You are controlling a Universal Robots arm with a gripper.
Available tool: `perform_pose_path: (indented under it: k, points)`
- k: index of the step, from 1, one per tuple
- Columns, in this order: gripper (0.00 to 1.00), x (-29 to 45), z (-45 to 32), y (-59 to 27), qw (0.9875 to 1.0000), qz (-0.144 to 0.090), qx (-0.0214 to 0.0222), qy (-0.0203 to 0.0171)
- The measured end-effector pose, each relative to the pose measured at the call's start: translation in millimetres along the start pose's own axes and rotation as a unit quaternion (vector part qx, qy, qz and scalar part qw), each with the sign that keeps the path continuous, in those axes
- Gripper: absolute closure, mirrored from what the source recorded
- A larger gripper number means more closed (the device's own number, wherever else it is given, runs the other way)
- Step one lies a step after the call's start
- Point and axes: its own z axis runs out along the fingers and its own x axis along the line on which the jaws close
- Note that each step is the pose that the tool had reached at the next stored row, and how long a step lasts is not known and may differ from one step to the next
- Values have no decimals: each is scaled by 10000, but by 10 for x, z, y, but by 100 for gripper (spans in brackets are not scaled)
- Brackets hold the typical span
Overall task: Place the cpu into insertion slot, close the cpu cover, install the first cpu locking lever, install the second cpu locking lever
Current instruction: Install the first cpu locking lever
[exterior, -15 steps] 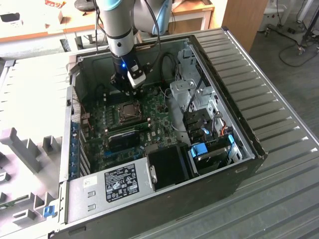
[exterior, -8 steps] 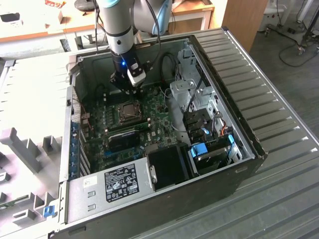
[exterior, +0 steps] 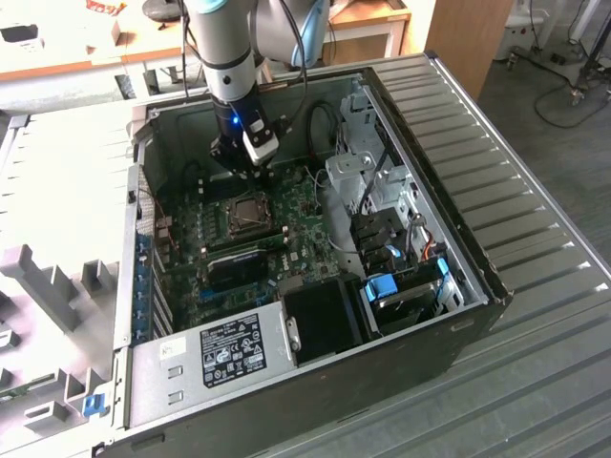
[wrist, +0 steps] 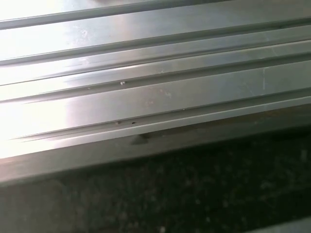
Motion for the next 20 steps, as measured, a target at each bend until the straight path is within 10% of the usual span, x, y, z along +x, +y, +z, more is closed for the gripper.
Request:
perform_pose_path:
  k: [9, 20]
  points:
    - [90, -8, -197, 13, 10000, 0, -2, 0]
    - [90, 91, -200, -6, 10000, 2, -6, -20]
